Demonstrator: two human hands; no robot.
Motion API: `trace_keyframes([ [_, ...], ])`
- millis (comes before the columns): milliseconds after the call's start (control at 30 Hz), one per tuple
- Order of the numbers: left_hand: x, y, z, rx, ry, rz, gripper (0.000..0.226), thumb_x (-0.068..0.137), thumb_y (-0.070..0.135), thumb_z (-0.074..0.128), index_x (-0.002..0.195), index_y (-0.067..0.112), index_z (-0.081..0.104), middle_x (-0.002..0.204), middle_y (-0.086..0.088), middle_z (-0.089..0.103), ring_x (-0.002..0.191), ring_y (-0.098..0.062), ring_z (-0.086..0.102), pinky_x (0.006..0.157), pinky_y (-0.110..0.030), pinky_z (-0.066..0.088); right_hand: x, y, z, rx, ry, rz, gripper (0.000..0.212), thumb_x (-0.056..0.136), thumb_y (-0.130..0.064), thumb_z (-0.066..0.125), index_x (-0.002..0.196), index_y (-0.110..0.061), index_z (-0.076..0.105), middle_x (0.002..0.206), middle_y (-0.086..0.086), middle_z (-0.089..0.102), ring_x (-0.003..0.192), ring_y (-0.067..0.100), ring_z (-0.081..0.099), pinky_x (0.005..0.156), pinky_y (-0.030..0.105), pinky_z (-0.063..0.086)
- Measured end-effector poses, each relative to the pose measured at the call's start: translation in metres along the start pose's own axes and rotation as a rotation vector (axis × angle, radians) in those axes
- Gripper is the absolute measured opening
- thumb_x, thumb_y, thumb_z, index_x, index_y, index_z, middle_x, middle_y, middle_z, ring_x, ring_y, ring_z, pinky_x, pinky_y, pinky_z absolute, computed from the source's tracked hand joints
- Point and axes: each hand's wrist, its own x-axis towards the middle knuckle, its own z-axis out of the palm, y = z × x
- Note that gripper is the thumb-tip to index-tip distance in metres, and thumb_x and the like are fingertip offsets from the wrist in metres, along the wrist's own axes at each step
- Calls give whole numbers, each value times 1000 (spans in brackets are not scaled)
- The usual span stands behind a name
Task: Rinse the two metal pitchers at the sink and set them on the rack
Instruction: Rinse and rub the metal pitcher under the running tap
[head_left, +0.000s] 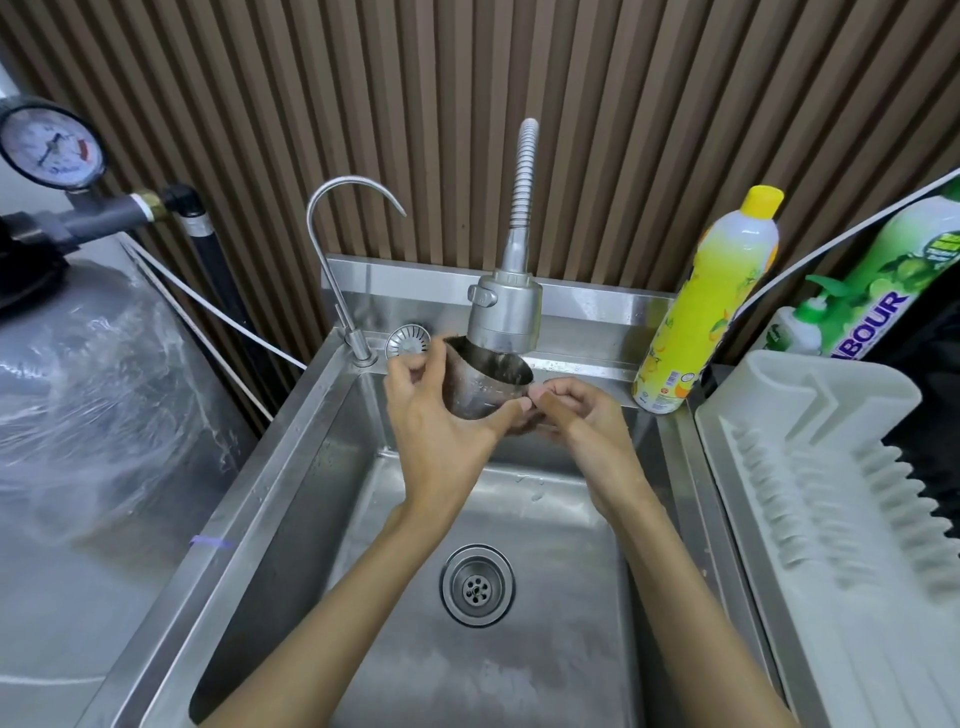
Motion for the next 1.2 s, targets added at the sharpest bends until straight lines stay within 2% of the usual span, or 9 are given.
trace_keyframes([
  [100,-4,-1,2,11,-60,-82,91,48,65,77,118,9,60,92,2,37,91,-19,50,89,-25,45,-4,-7,-7,-86,64,29,12,86,-15,65,78,-6,65,65,5,72,62,18,70,61,29,59],
  [233,-9,-7,11,-96,-185,-209,60,50,67,76,89,23,65,82,6,46,77,-8,57,69,1,38,-10,-25,-14,-482,168,-59,19,83,-24,68,75,-7,66,66,7,72,64,20,71,71,37,58],
  [367,-8,-10,19,-297,-313,-272,49,61,38,85,103,24,64,104,1,62,90,2,64,79,-2,45,-18,-43,-13,-776,211,-218,12,83,-24,67,77,-13,65,77,7,71,79,23,66,75,36,51],
  [500,-2,-11,26,-439,-257,-265,75,61,9,86,127,9,50,126,-14,56,111,-14,62,96,-18,47,-10,-35,-16,-629,160,-244,4,85,-13,65,87,-15,65,91,5,72,85,18,67,81,33,54],
  [633,6,-1,19,-319,-132,-95,81,58,12,87,127,19,46,124,2,48,112,9,49,94,-4,35,-3,-23,-16,-206,27,-120,16,88,-4,60,78,-17,58,99,-1,70,83,-3,63,76,8,45],
  [800,9,6,2,-94,-51,75,81,55,18,89,127,16,51,107,8,42,95,26,40,81,7,27,1,-2,-1,145,-5,6,5,90,-6,56,85,-7,58,92,13,68,92,22,64,88,31,52],
  [967,6,5,-3,23,-44,-39,82,52,49,85,120,11,58,95,1,42,90,-12,49,81,-7,37,-2,-7,1,25,86,40,8,86,-15,64,80,-11,64,74,6,72,73,19,71,65,37,60],
  [1100,0,2,3,9,-157,-166,67,59,55,79,111,15,64,96,-1,51,78,0,51,70,3,33,-6,-19,-9,-228,186,12,14,83,-21,69,82,-8,68,78,10,73,66,17,71,54,34,59],
  [1200,-5,-1,7,-97,-259,-250,40,64,50,78,92,23,67,90,3,60,78,6,56,65,7,35,-7,-28,-13,-502,260,-107,19,81,-30,70,72,-15,64,75,8,73,72,24,70,66,45,58],
])
